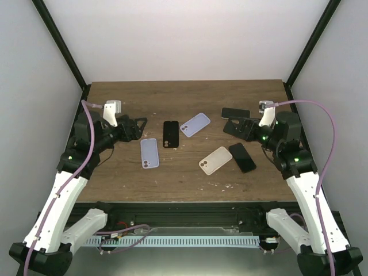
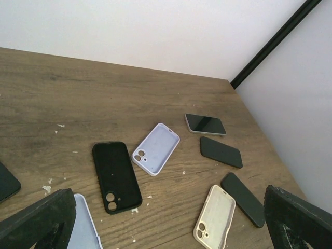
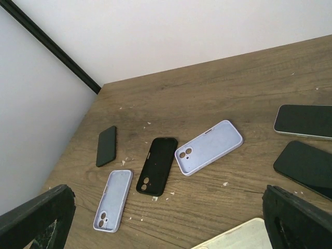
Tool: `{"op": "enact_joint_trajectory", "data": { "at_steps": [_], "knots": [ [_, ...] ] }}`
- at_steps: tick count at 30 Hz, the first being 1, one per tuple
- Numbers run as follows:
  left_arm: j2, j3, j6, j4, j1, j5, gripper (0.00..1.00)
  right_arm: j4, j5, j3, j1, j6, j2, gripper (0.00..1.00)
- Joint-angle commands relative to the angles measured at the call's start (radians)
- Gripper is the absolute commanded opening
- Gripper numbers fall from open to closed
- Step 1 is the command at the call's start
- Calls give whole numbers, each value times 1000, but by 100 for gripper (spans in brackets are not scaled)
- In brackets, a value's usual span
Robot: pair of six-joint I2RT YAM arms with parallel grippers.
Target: Put the phone into the phone case
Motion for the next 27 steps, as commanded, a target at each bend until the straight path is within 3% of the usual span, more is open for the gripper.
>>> {"op": "enact_joint_trajectory", "data": {
  "at_steps": [1, 7, 13, 20, 27],
  "knots": [
    [9, 35, 22, -13, -2, 0, 100, -21, -7, 47, -10, -14, 7, 100],
    [19, 50, 18, -44, -2, -14, 100, -52, -4, 58, -10, -17, 28, 100],
    [74, 27, -39, -86, -2, -64, 98, -134, 93, 57, -10, 2, 98, 100],
    [238, -8, -108, -158, -2, -107, 93, -186, 212, 61, 5, -33, 316, 82],
    [411, -124, -222, -49, 39, -65, 86, -231, 352, 101, 45, -113, 614, 77]
  ]
}}
